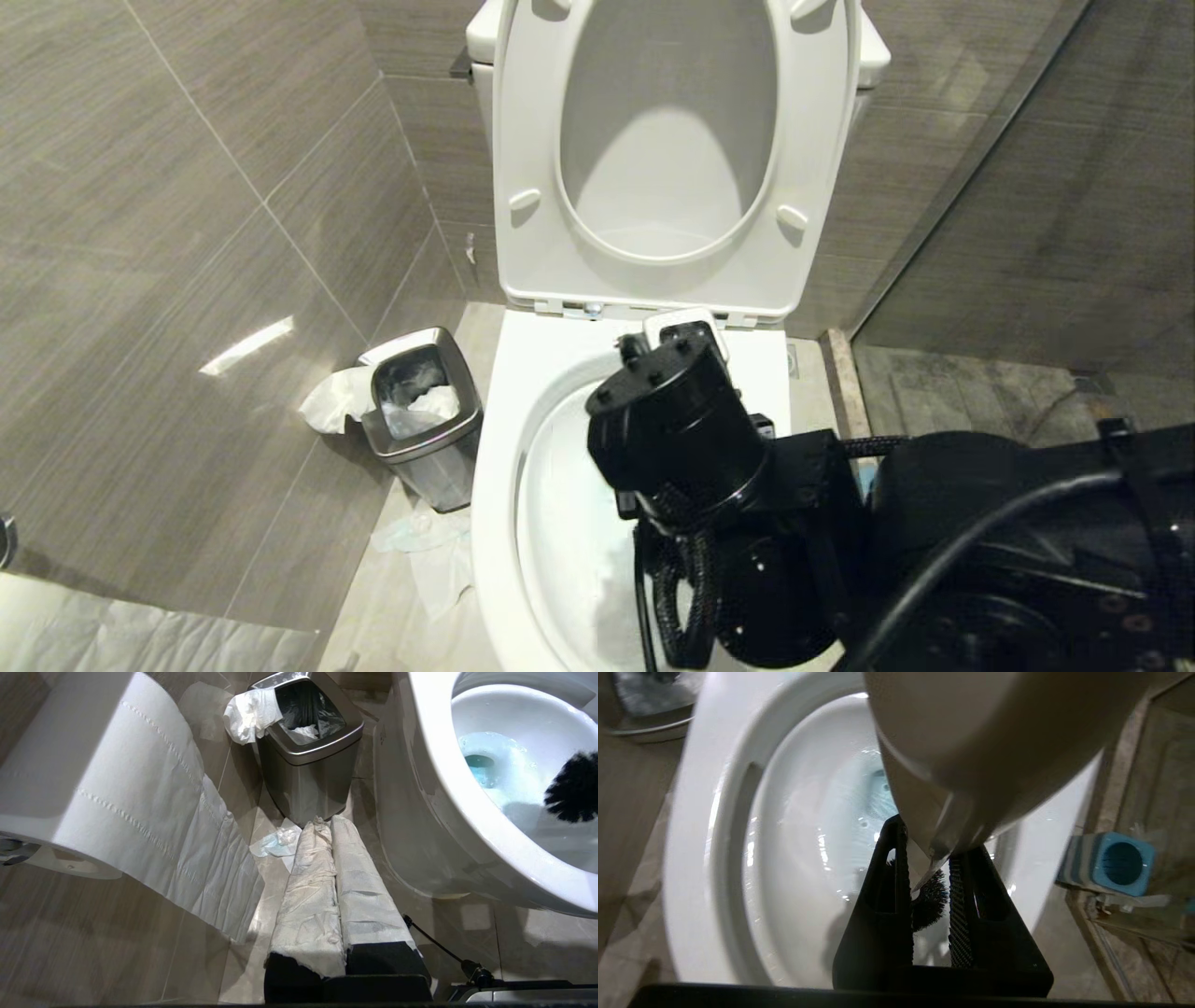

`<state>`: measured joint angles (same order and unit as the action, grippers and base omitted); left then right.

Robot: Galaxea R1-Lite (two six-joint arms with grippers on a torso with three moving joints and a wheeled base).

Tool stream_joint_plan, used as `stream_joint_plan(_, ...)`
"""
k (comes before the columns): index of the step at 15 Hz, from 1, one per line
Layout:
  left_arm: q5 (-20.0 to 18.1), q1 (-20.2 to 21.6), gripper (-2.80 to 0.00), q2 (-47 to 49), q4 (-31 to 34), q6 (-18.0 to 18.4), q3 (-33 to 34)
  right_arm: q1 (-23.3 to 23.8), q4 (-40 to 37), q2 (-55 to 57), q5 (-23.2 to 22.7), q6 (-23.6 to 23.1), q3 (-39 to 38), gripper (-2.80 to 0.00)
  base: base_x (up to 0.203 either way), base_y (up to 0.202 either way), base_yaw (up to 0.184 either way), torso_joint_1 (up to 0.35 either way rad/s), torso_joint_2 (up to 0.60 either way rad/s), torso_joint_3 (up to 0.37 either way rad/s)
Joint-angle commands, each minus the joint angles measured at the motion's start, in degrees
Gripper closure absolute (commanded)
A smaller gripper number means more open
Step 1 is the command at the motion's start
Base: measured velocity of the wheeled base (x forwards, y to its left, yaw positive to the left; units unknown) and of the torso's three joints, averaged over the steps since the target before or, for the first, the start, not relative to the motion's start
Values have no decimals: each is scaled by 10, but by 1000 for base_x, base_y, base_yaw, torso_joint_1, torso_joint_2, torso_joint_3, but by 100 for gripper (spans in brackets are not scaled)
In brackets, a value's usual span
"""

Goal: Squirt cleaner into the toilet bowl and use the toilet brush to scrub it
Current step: Scrub the toilet bowl

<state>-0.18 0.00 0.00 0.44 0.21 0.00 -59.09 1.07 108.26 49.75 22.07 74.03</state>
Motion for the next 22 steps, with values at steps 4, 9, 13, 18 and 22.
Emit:
stream_joint_plan(4, 0, 0, 0, 0, 0, 0, 2, 74, 1, -34, 1, 2, -20, 0, 0, 0, 0, 0, 0, 0)
stream_joint_plan(9, 0, 0, 0, 0, 0, 0, 2, 111, 6, 15, 0, 1, 21, 0, 0, 0, 0, 0, 0, 0)
stream_joint_plan(13, -1, 0, 0, 0, 0, 1, 2, 113, 4, 74, 1, -6, 127, 0, 0, 0, 0, 0, 0, 0)
stream_joint_plan(18, -1, 0, 0, 0, 0, 0, 2, 112, 1, 156, 4, -26, 250, 0, 0, 0, 0, 0, 0, 0)
stream_joint_plan(22, 0, 0, 0, 0, 0, 0, 2, 105, 0, 213, 4, -33, 331, 0, 0, 0, 0, 0, 0, 0)
